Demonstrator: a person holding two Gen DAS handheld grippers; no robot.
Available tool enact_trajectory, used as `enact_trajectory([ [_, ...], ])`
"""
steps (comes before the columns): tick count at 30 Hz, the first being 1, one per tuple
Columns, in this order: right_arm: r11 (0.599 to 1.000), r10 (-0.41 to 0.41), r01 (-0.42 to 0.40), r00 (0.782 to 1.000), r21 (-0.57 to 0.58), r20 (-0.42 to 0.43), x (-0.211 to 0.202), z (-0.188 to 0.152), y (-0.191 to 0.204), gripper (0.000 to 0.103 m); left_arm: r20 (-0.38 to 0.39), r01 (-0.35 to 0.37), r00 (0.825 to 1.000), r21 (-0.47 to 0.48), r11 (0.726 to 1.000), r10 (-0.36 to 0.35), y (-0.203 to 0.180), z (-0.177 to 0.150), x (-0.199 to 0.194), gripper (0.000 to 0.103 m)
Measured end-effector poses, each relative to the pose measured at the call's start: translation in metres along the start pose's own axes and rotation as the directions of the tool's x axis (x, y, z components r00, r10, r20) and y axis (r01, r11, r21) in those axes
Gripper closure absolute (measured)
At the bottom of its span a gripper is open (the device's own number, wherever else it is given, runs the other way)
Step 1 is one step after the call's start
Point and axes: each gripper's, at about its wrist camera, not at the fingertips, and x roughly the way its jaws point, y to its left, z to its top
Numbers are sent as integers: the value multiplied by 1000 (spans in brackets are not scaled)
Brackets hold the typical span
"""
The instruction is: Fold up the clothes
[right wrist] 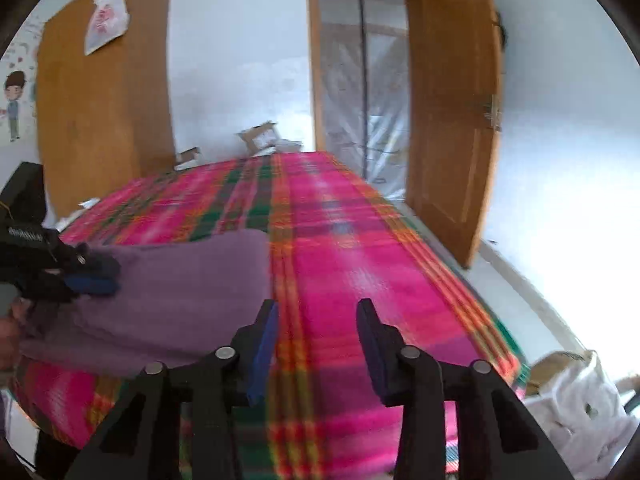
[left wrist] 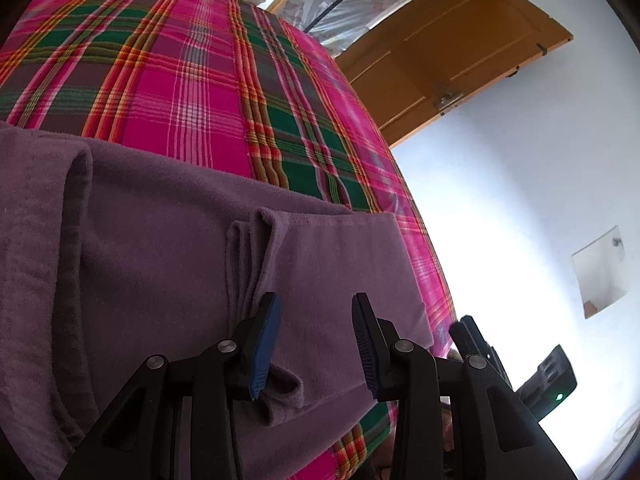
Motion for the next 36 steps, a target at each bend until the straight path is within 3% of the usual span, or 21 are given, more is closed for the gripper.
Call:
enact_trajectory([
  [4,997,74,-75,996,-23,-40,21,4,14,88,-4,0,1000,0,1000,0,2,-2,-3,65],
  [6,996,89,-90,993,-15,-73,29,-1,17,93,-5,2,1000,0,1000,-2,1,-1,-4,65],
  [14,993,116,-114,988,25,-106,21,-17,2,92,-14,-9,1000,33,999,9,-1,-2,-2,65],
  [19,987,158,-154,980,43,-124,19,-1,0,93,-23,-29,999,45,999,30,-6,-3,-4,65],
  [25,981,193,-192,971,22,-140,50,30,10,95,-29,-29,999,39,999,30,-5,-8,-7,65],
  [29,981,196,-194,954,30,-225,75,29,11,95,-32,-43,998,61,997,45,-6,-13,-11,65],
  [36,980,198,-198,952,24,-233,82,43,11,95,-40,-65,997,81,995,69,-8,-18,-17,65],
])
